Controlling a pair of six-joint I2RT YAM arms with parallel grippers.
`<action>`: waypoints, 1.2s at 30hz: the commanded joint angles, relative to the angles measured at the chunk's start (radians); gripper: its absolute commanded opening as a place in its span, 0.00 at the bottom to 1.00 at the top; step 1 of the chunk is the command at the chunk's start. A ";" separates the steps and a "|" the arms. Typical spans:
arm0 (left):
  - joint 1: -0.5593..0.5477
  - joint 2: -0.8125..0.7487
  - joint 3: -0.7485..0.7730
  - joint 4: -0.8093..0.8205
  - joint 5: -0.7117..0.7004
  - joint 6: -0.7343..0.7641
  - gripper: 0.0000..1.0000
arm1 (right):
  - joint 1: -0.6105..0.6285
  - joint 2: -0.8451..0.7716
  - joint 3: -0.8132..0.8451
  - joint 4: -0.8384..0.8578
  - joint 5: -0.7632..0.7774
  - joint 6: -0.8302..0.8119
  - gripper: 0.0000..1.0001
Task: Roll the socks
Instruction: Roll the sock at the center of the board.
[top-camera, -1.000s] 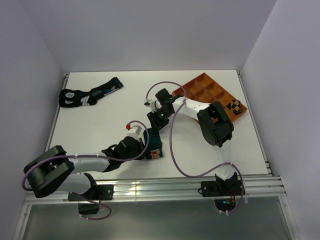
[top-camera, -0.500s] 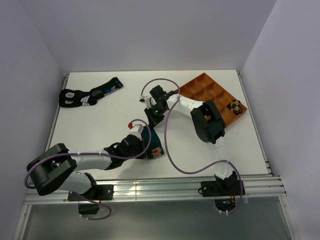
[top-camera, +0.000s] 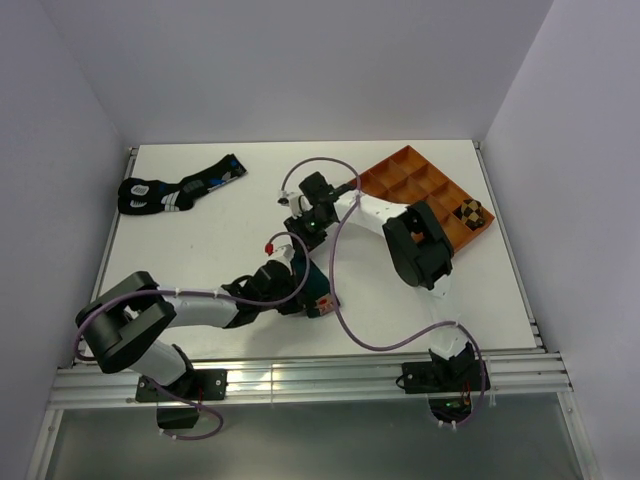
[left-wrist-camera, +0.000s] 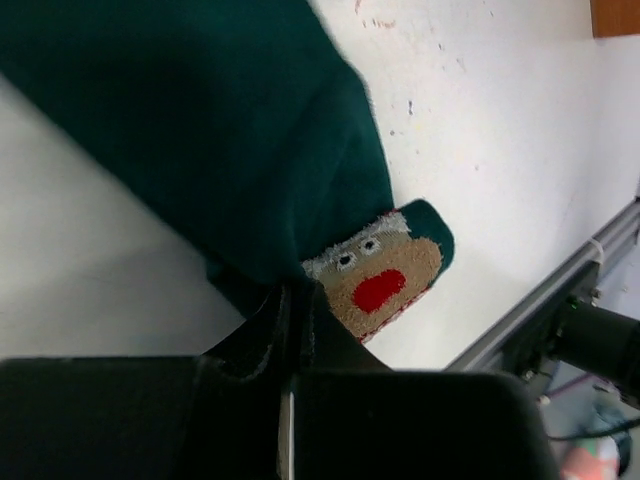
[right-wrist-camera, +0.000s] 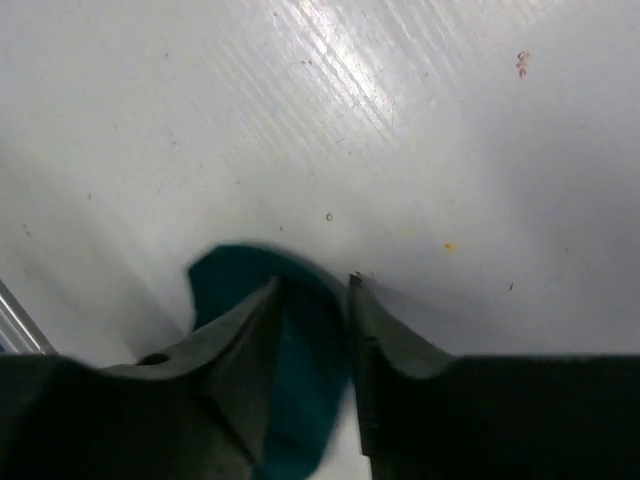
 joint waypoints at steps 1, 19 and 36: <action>0.002 0.069 -0.022 -0.159 0.120 -0.038 0.00 | -0.016 -0.088 -0.064 0.078 0.015 0.001 0.44; 0.135 0.113 0.168 -0.473 0.312 0.062 0.00 | -0.242 -0.422 -0.241 0.037 -0.056 -0.059 0.57; 0.189 0.339 0.388 -0.637 0.461 0.083 0.00 | -0.059 -1.011 -0.837 0.110 0.002 -0.662 0.57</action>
